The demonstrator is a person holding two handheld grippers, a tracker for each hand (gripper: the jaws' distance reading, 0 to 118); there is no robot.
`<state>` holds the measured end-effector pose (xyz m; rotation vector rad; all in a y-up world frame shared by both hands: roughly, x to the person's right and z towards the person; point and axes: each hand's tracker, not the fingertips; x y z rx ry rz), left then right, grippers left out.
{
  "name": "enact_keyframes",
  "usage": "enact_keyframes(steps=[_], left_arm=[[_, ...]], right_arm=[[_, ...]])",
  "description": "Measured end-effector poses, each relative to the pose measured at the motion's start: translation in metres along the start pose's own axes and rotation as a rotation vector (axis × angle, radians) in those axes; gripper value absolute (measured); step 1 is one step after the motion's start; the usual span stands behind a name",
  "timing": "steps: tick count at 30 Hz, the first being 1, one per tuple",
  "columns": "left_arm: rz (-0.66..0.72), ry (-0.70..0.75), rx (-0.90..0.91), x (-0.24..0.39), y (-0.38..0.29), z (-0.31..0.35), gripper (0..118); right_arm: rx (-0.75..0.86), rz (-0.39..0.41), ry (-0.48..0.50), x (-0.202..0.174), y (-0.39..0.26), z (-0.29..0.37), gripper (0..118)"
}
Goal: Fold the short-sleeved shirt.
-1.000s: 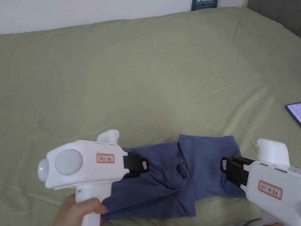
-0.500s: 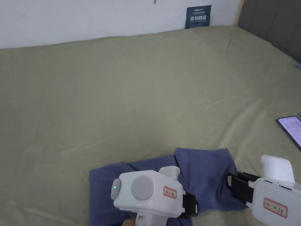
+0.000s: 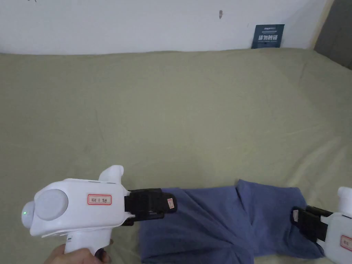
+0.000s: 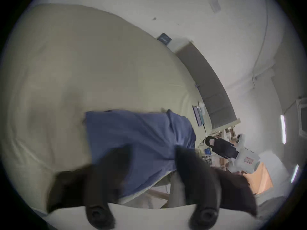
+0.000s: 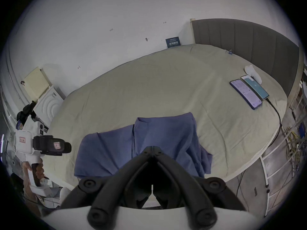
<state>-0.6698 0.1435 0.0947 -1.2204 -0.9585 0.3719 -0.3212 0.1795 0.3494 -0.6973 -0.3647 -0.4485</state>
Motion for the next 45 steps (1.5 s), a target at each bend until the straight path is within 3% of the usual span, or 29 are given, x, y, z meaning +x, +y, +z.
enact_keyframes(steps=[4,8,13,14,16,20,22,27,36,41,45], left_arm=[[0.214,-0.088,0.023,-0.050,-0.013,-0.008,97],[0.301,-0.104,-0.028,-0.066,-0.028,-0.035,97],[0.509,-0.361,0.028,-0.078,-0.040,-0.059,92],[0.517,-0.364,0.014,-0.079,-0.042,-0.062,78],[0.502,-0.251,-0.014,-0.076,-0.046,-0.072,12],[0.478,-0.286,-0.026,-0.084,-0.037,-0.054,12],[0.376,-0.273,-0.052,-0.089,-0.025,-0.043,12],[0.348,-0.267,-0.024,-0.104,-0.014,0.003,12],[0.377,0.030,0.094,-0.194,-0.024,0.138,12],[0.411,0.084,0.125,-0.189,-0.027,0.166,12],[0.346,0.154,0.173,-0.137,-0.014,0.162,12]], right_arm=[[-0.031,0.036,0.017,-0.017,-0.004,-0.008,0],[-0.059,0.073,0.035,-0.032,-0.006,-0.014,0],[-0.079,0.096,0.037,-0.038,-0.005,-0.022,0],[-0.086,0.096,0.040,-0.037,-0.004,-0.025,0],[-0.105,0.099,0.032,-0.035,-0.003,-0.030,0],[-0.113,0.113,0.011,-0.032,0.001,-0.032,0],[-0.109,0.099,0.009,-0.030,0.004,-0.034,0],[-0.101,0.091,0.005,-0.035,0.008,-0.032,0],[-0.105,0.069,0.028,-0.040,0.006,-0.038,0],[-0.123,0.086,0.034,-0.045,0.001,-0.043,0],[-0.129,0.069,0.062,-0.041,-0.001,-0.043,0]])
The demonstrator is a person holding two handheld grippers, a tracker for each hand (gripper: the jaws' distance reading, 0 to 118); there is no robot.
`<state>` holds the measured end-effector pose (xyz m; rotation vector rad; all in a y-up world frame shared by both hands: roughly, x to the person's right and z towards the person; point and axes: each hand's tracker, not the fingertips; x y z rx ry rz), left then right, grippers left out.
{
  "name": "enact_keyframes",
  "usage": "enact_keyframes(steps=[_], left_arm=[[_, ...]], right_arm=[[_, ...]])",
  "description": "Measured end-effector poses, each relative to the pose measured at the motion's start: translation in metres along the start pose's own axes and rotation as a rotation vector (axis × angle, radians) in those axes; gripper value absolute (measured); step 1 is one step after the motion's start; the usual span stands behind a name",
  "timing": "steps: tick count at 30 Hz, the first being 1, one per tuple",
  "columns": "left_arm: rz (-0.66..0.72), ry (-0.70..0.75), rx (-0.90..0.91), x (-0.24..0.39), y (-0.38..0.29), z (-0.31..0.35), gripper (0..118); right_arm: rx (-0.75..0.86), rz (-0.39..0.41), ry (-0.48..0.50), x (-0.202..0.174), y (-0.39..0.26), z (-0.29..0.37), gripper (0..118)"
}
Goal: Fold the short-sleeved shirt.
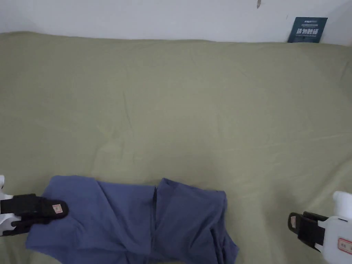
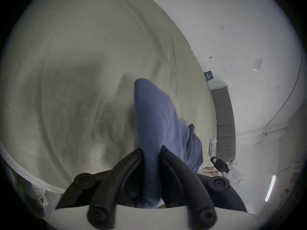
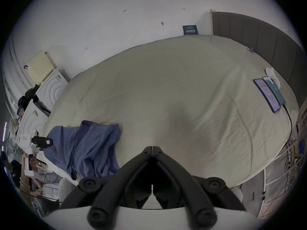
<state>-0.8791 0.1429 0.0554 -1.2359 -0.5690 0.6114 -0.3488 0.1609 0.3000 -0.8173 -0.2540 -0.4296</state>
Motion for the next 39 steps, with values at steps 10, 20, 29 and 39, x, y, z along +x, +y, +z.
enact_keyframes(steps=[10,20,29,39], left_arm=[[-0.426,0.012,-0.092,0.206,-0.047,-0.063,12],[-0.499,-0.113,-0.415,0.234,-0.106,-0.208,90],[-0.373,-0.010,-0.155,0.183,-0.061,-0.135,35],[-0.318,0.047,-0.238,0.168,-0.094,-0.175,5]], right_arm=[[0.028,-0.016,-0.005,0.021,-0.004,0.015,0],[0.040,-0.140,-0.054,0.065,-0.014,0.026,0],[0.047,-0.169,-0.077,0.080,-0.016,0.028,0],[0.012,-0.137,-0.061,0.072,-0.018,0.015,0]])
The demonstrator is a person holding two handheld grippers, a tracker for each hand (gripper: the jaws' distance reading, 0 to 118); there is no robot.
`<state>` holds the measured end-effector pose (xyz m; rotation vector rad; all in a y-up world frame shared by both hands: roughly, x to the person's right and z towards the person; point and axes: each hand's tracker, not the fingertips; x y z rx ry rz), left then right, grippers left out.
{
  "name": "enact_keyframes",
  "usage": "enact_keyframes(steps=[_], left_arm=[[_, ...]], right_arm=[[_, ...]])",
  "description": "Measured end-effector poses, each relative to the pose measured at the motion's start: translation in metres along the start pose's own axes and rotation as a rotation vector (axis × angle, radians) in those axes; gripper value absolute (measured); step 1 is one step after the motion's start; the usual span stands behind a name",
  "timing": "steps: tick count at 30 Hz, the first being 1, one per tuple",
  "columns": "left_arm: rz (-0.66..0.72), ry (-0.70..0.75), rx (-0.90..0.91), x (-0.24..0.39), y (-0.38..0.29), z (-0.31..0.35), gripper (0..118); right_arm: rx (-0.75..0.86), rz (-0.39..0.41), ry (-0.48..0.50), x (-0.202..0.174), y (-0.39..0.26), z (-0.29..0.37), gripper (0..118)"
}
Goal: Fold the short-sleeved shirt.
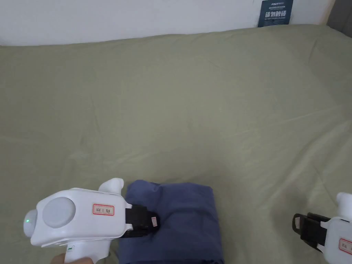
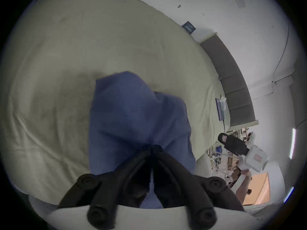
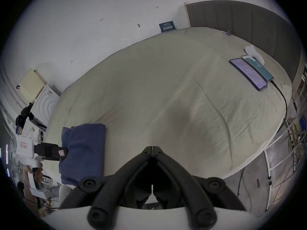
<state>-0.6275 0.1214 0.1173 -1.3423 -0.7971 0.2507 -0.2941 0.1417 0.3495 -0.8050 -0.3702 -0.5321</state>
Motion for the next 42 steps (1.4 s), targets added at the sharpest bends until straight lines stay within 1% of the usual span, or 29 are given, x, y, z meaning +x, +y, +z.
enact_keyframes(steps=[1,4,10,15,17,19,20,22,24,26,27,29,30,32,34,38,39,41,42], left_arm=[[-0.018,-0.006,-0.009,-0.003,0.006,-0.008,5],[-0.044,0.007,-0.011,0.015,0.011,-0.018,5],[-0.124,0.049,-0.055,0.050,0.021,-0.052,5],[-0.230,0.085,-0.058,0.070,0.022,-0.064,5],[-0.229,0.084,-0.053,0.074,0.019,-0.066,5],[-0.236,0.059,-0.075,0.073,0.020,-0.076,5],[-0.206,0.061,-0.104,0.072,0.020,-0.082,5],[-0.192,0.028,-0.096,0.071,0.019,-0.084,5],[-0.218,-0.033,-0.096,0.075,0.017,-0.081,5],[-0.257,-0.106,-0.148,0.077,0.011,-0.083,5],[-0.255,-0.148,-0.178,0.075,0.010,-0.081,5],[-0.225,-0.237,-0.179,0.065,0.007,-0.065,5],[-0.205,-0.255,-0.137,0.057,0.008,-0.052,5],[-0.186,-0.260,-0.052,0.036,0.010,-0.019,5],[-0.132,-0.254,0.025,0.017,0.006,0.028,5],[0.025,-0.271,0.118,-0.054,0.001,0.077,5],[0.057,-0.270,0.134,-0.068,-0.004,0.084,5],[0.114,-0.242,0.156,-0.094,-0.011,0.093,5],[0.141,-0.257,0.157,-0.102,-0.015,0.093,5]], right_arm=[[-0.001,0.012,-0.007,0.000,0.000,0.001,0],[-0.003,0.021,-0.015,-0.001,0.000,0.001,0],[-0.006,0.010,-0.016,0.002,-0.001,0.002,0],[-0.018,0.021,-0.037,0.005,-0.001,0.001,0],[-0.012,0.015,-0.042,0.007,-0.001,0.002,0],[-0.018,0.004,-0.029,0.008,-0.001,0.001,0],[-0.018,0.002,-0.029,0.008,-0.001,0.001,0],[-0.016,0.009,-0.033,0.004,-0.001,0.002,0],[-0.018,0.018,-0.027,-0.001,-0.001,0.002,0],[-0.024,0.030,-0.014,-0.007,0.000,0.002,0],[-0.023,0.036,-0.013,-0.010,0.002,0.002,0],[-0.009,0.054,0.030,-0.019,0.004,0.006,0],[-0.002,0.058,0.073,-0.026,0.007,0.008,0],[0.009,0.070,0.153,-0.040,0.011,0.011,0],[0.016,0.102,0.222,-0.061,0.017,0.010,0],[0.011,0.246,0.307,-0.107,0.022,-0.002,0],[-0.010,0.260,0.338,-0.120,0.022,-0.010,0],[-0.080,0.255,0.398,-0.135,0.017,-0.033,0],[-0.121,0.250,0.402,-0.141,0.010,-0.051,0]])
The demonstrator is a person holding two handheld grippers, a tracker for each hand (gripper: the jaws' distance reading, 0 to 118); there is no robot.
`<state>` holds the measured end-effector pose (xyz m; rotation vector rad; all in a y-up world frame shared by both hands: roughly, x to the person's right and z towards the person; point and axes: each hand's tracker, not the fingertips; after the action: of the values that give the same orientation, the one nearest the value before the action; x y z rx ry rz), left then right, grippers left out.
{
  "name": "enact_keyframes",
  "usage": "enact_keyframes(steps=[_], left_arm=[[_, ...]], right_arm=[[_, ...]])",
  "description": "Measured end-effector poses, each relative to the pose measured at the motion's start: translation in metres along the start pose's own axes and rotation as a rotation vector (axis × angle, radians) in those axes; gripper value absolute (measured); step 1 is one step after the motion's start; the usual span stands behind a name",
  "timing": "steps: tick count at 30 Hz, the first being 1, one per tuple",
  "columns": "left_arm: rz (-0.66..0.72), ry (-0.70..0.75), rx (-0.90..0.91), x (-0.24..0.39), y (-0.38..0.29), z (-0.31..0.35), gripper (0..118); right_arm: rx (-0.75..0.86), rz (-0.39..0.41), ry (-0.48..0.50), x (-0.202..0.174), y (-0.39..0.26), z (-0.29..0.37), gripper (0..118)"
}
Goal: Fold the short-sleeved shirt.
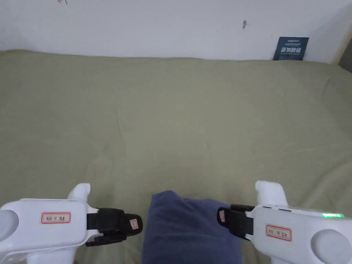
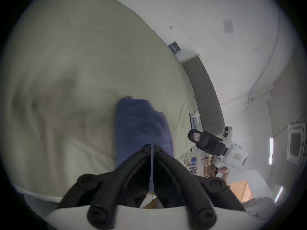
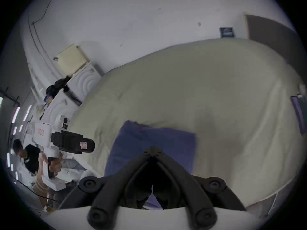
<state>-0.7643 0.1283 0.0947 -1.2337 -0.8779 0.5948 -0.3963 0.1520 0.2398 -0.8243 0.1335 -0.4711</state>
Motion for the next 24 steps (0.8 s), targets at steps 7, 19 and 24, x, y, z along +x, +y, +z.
enact_keyframes(steps=[7,19,24], left_arm=[[0.086,-0.049,0.006,-0.026,-0.013,-0.008,44],[0.110,-0.085,-0.165,-0.019,0.000,-0.090,90],[0.221,-0.229,-0.135,-0.030,0.003,-0.121,67]], right_arm=[[-0.115,0.033,-0.076,0.011,-0.020,-0.062,0],[-0.114,-0.038,-0.038,0.020,-0.021,-0.056,0],[-0.106,-0.066,-0.031,0.023,-0.023,-0.056,0]])
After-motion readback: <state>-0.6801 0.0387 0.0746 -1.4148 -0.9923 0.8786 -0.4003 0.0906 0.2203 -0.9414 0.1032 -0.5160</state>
